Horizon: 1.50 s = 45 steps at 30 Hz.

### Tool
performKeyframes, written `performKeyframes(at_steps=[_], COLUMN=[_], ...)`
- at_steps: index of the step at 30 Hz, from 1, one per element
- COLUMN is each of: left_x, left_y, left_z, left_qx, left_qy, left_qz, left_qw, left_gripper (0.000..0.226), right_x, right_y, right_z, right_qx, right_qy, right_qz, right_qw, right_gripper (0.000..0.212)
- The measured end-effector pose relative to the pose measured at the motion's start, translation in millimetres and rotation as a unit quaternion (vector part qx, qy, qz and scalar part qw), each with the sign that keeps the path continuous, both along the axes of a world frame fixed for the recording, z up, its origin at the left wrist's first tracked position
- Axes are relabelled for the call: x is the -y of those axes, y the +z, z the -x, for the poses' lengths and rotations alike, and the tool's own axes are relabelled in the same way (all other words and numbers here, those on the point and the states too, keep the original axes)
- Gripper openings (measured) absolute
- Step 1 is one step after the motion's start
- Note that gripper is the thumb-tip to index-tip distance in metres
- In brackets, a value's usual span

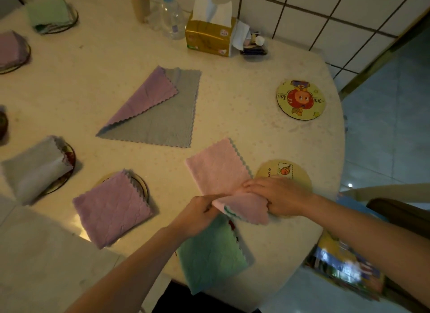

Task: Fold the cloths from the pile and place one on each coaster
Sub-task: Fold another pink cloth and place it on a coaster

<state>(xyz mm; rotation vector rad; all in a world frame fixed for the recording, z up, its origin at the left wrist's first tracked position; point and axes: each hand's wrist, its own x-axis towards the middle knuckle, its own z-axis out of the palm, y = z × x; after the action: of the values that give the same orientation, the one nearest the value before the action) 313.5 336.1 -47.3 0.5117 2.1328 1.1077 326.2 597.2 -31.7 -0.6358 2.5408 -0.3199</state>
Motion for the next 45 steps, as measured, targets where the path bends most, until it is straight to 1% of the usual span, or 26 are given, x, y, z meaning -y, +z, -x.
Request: performKeyframes(at_steps=[1, 2, 3, 4, 5, 6, 8, 10, 12, 15, 18, 21, 23, 25, 27, 29, 31, 32, 34, 37, 39, 41, 43, 45], left_x=[0, -1, 0, 1, 1, 1, -2, -5, -8, -9, -9, -8, -6, -3, 3, 10, 14, 15, 13, 8, 6, 5, 4, 3], left_y=[-3, -4, -4, -6, -7, -7, -7, -8, -9, -8, -7, -6, -3, -2, -4, -4, -3, -3, -3, -2, -3, -3, -3, -5], left_z=[6, 13, 18, 24, 28, 33, 38, 42, 43, 44, 46, 50, 55, 62, 72, 83, 92, 96, 106, 113, 114, 115, 116, 118], left_qx=[0.048, 0.098, 0.153, 0.208, 0.252, 0.281, 0.307, 0.323, 0.339, 0.346, 0.354, 0.357, 0.341, 0.27, 0.16, 0.043, -0.048, -0.075, -0.111, -0.133, -0.13, -0.118, -0.102, -0.079], left_qy=[0.038, 0.085, 0.142, 0.203, 0.26, 0.308, 0.371, 0.406, 0.424, 0.435, 0.436, 0.437, 0.434, 0.435, 0.421, 0.379, 0.313, 0.286, 0.23, 0.157, 0.138, 0.141, 0.151, 0.169], left_qz=[0.002, -0.008, -0.033, -0.065, -0.094, -0.116, -0.136, -0.131, -0.124, -0.119, -0.115, -0.1, -0.073, -0.007, 0.066, 0.15, 0.236, 0.258, 0.272, 0.276, 0.269, 0.269, 0.275, 0.27], left_qw=[0.998, 0.992, 0.977, 0.955, 0.927, 0.902, 0.866, 0.845, 0.831, 0.823, 0.819, 0.819, 0.83, 0.859, 0.89, 0.912, 0.919, 0.92, 0.928, 0.939, 0.944, 0.945, 0.944, 0.945], left_gripper=[0.026, 0.034, 0.048, 0.06, 0.067, 0.066, 0.051, 0.039, 0.035, 0.033, 0.034, 0.039, 0.042, 0.038, 0.03, 0.021, 0.019, 0.023, 0.031, 0.028, 0.022, 0.021, 0.022, 0.026], right_x=[4, 7, 11, 15, 19, 23, 28, 33, 38, 43, 42, 42, 43, 47, 50, 55, 58, 60, 59, 55, 54, 54, 54, 54], right_y=[8, 13, 18, 20, 18, 14, 3, -10, -19, -24, -25, -26, -26, -25, -22, -18, -16, -17, -17, -17, -18, -21, -23, -21], right_z=[6, 13, 21, 32, 42, 53, 70, 80, 83, 85, 85, 85, 83, 83, 81, 80, 78, 77, 74, 70, 70, 71, 73, 75], right_qx=[0.014, 0.036, 0.059, 0.079, 0.095, 0.103, 0.11, 0.098, 0.086, 0.077, 0.087, 0.084, 0.073, 0.063, 0.052, 0.036, 0.025, 0.021, 0.017, 0.048, 0.083, 0.117, 0.15, 0.18], right_qy=[-0.044, -0.098, -0.156, -0.207, -0.251, -0.29, -0.349, -0.362, -0.361, -0.361, -0.374, -0.383, -0.384, -0.383, -0.37, -0.356, -0.355, -0.358, -0.374, -0.413, -0.431, -0.442, -0.456, -0.478], right_qz=[0.027, 0.055, 0.092, 0.129, 0.163, 0.189, 0.207, 0.167, 0.12, 0.081, 0.077, 0.082, 0.082, 0.078, 0.059, 0.028, 0.001, -0.007, -0.017, -0.01, 0.004, 0.021, 0.042, 0.069], right_qw=[0.999, 0.993, 0.982, 0.967, 0.95, 0.933, 0.907, 0.912, 0.921, 0.926, 0.92, 0.916, 0.917, 0.918, 0.926, 0.933, 0.935, 0.934, 0.927, 0.909, 0.899, 0.889, 0.876, 0.857], right_gripper=[0.052, 0.041, 0.029, 0.017, 0.009, 0.01, 0.017, 0.027, 0.028, 0.027, 0.028, 0.031, 0.034, 0.037, 0.039, 0.04, 0.036, 0.033, 0.031, 0.035, 0.039, 0.036, 0.041, 0.04])
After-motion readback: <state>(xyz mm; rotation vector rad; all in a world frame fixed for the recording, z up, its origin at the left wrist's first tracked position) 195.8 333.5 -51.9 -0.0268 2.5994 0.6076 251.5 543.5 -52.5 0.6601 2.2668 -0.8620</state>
